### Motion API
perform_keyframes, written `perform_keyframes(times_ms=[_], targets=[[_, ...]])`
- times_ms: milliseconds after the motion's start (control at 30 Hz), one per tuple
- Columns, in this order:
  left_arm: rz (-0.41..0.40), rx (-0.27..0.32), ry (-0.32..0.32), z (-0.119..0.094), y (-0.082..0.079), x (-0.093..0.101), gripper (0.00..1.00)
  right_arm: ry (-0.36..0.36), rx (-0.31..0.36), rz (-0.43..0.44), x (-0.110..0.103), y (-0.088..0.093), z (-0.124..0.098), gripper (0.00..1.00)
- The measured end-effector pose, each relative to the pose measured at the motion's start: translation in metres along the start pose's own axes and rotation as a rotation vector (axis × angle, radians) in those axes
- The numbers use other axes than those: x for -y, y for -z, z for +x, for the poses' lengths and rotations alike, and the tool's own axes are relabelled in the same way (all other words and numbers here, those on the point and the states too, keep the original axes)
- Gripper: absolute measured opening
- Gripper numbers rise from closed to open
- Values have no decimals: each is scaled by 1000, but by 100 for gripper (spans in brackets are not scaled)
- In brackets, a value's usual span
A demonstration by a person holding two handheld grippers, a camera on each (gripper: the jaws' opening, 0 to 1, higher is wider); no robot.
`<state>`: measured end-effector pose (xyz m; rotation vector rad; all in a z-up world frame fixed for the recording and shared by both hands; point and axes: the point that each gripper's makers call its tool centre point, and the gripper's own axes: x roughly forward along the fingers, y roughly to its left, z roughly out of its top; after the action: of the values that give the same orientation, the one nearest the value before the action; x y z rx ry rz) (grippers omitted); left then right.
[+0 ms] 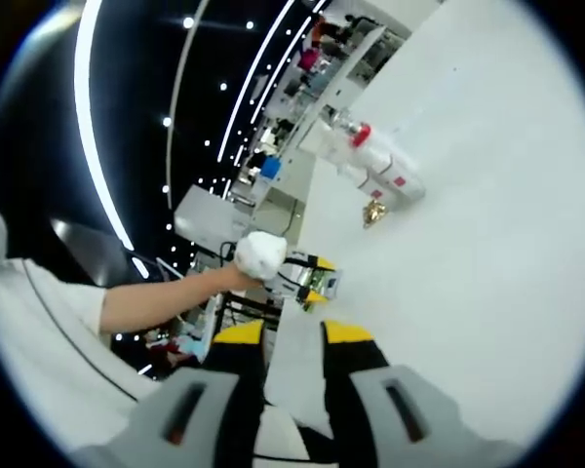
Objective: Arrange the skincare products in the storage area until every visible bottle or jar stands upright without overlapping.
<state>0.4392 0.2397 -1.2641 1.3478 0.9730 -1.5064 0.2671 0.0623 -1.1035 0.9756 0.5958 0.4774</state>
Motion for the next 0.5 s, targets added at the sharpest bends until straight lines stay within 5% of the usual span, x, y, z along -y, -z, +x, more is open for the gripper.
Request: perform_keyframes(times_ms=[500], targets=[[-99,26,-1,3,-3,22,13,-31,-26,-9,-6,-2,11,20]])
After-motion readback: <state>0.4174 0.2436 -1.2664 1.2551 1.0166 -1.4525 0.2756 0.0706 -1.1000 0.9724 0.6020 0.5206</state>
